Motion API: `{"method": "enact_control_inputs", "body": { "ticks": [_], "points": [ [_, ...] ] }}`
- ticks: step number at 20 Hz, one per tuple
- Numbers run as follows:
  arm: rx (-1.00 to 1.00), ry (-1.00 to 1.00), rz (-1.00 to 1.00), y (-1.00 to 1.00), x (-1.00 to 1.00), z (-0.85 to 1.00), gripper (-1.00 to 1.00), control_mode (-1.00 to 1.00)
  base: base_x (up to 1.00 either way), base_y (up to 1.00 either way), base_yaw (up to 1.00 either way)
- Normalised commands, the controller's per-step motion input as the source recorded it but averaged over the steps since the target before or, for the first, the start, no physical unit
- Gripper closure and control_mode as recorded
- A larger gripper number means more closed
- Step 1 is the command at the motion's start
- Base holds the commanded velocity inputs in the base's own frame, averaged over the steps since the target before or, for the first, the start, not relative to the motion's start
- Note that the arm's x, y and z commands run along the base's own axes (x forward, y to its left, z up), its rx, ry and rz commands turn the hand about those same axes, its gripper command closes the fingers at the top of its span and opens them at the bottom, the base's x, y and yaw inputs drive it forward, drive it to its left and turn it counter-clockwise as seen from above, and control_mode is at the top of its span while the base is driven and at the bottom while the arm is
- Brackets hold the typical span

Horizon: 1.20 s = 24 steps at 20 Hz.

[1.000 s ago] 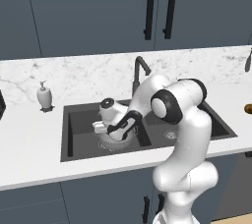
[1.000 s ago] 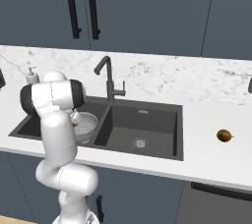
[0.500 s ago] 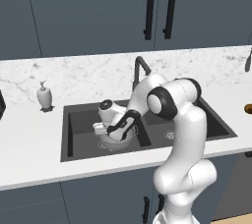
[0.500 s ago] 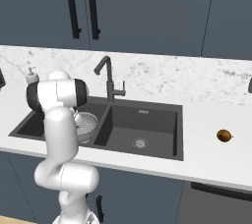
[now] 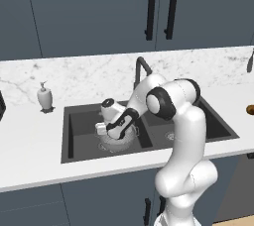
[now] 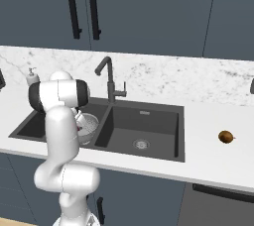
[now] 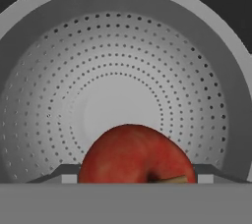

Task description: Put the colander in the sink, put the pear, apple in the colander, and turn on the sink faucet and pour water over the colander.

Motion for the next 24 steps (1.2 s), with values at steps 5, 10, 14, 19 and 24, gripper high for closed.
{"method": "enact_control_inputs", "body": {
  "ticks": [5, 10, 14, 19, 24],
  "points": [
    [0.00, 0.01, 0.00, 0.00, 0.00, -0.04, -1.00, -1.00, 0.00, 0.00, 0.00],
    [0.00, 0.00, 0.00, -0.08, 0.00, -0.02, -1.00, -1.00, 0.00, 0.00, 0.00],
    [0.00, 0.00, 0.00, -0.06, 0.00, 0.02, -1.00, -1.00, 0.00, 0.00, 0.00],
    [0.00, 0.00, 0.00, -0.18, 0.00, 0.17, -1.00, -1.00, 0.00, 0.00, 0.00],
    [0.00, 0.00, 0.00, -0.20, -0.14, 0.57, -1.00, -1.00, 0.00, 0.00, 0.00]
  ]
}}
